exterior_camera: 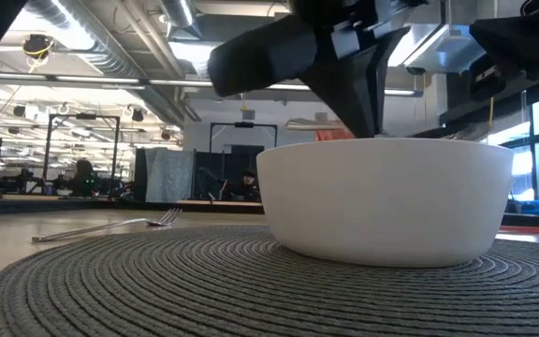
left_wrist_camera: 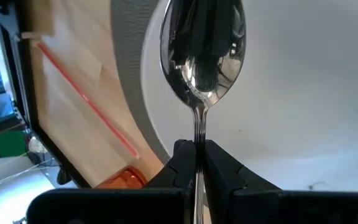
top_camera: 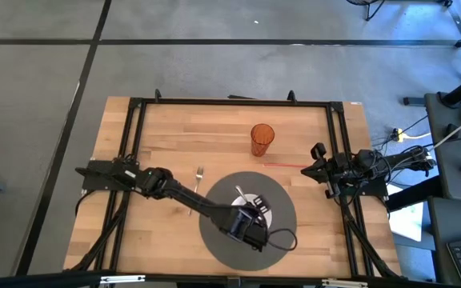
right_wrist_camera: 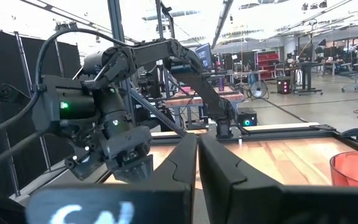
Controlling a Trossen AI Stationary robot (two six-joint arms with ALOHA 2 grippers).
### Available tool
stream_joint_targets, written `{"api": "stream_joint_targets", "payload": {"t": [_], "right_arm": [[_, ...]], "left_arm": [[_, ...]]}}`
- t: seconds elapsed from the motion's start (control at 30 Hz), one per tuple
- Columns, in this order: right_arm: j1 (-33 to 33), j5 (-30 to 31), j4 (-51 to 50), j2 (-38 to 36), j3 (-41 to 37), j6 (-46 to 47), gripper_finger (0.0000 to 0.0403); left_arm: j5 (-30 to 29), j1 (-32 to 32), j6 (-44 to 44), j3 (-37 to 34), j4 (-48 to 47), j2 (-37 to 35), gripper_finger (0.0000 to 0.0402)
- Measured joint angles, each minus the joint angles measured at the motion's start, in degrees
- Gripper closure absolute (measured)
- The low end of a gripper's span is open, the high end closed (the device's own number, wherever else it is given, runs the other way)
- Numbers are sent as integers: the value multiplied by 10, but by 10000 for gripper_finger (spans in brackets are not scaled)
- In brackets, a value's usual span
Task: Pick & Place Utensil
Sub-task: Put the silver spoon into the white bowl
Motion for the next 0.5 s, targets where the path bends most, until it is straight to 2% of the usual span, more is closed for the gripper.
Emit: {"api": "stream_joint_targets", "payload": {"t": [0.13, 0.23, 0.5], "right_arm": [[0, 0, 0, 0, 0, 0, 383], [0, 0, 0, 0, 0, 1, 383], [0, 0, 0, 0, 0, 1, 383]], "left_arm": [[-1, 0, 6, -1, -2, 5, 393], [-25, -2, 11, -3, -7, 12, 393], [-16, -3, 36, -4, -21, 31, 393]]}}
